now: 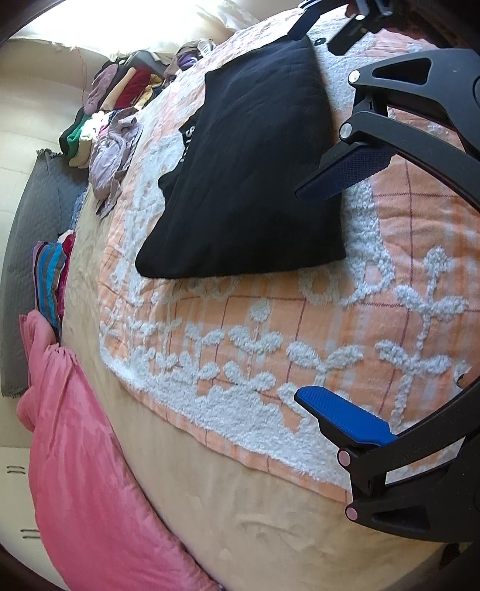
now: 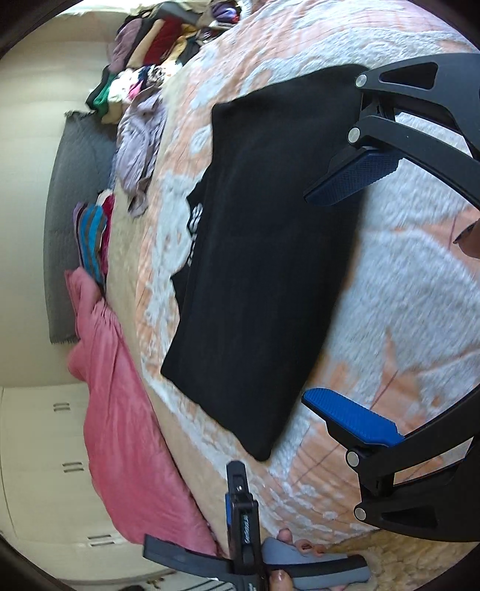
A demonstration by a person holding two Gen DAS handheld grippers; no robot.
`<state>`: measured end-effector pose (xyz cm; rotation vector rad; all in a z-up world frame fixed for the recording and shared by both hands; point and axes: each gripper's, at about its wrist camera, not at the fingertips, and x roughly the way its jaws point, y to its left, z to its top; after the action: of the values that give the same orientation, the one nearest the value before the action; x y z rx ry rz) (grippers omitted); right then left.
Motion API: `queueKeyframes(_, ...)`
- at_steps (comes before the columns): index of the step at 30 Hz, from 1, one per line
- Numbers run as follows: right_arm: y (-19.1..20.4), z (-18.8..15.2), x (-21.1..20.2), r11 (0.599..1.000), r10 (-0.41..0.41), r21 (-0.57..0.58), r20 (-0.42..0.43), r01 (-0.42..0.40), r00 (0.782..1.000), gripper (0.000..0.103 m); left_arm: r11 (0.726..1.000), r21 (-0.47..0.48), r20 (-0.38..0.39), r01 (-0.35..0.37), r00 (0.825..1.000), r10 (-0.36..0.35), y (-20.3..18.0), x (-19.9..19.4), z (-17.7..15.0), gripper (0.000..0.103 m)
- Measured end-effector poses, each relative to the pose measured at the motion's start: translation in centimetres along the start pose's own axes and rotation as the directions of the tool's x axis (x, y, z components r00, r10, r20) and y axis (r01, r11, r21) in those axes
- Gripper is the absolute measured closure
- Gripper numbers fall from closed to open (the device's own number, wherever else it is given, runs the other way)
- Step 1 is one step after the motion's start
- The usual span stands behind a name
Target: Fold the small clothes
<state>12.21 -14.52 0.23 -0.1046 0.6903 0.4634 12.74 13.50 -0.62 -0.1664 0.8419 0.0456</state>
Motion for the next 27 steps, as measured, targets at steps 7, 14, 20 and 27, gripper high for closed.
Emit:
queueKeyframes(7, 3.1, 0.9, 1.2, 0.997, 0.041, -0.068, -0.004, -0.041, 0.999, 0.005, 1.0, -0.026, -0.001, -0.017, 1.0, 0.017, 1.0, 0.3, 0.3, 0.01)
queueKeyframes(14, 5.8, 1.5, 2.6, 0.987, 0.07, -0.144, -0.018, -0.072, 0.997, 0.005, 0.998, -0.05, 0.003, -0.049, 0.999, 0.05, 1.8, 1.1, 1.6, 0.01)
queueKeyframes(20, 7.6, 1.7, 4.0, 0.978, 0.075, -0.194, -0.028, -0.079, 0.997, 0.005, 0.997, -0.038, 0.021, -0.067, 0.998, 0.067, 2.0, 1.7, 3.4, 0.01)
queueKeyframes(27, 8.7, 1.6, 5.0, 0.967, 0.06, -0.244, -0.031, -0.066, 0.998, 0.005, 0.997, -0.017, 0.025, -0.07, 0.997, 0.07, 1.5, 2.9, 5.0, 0.01)
